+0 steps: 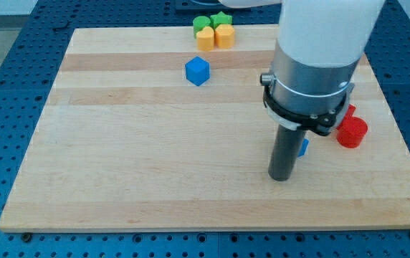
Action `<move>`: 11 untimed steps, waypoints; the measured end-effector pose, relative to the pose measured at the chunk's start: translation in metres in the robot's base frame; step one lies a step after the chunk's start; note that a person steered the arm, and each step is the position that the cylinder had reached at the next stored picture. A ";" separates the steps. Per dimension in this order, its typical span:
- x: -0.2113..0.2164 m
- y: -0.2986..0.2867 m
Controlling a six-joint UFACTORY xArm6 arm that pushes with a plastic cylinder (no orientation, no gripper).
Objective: Slide the blue triangle towards the center of the board
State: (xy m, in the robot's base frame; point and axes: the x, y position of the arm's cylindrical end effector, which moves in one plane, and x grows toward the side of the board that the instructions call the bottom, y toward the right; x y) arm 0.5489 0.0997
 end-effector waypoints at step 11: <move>-0.076 0.004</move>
State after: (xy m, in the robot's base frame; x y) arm 0.4732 0.1036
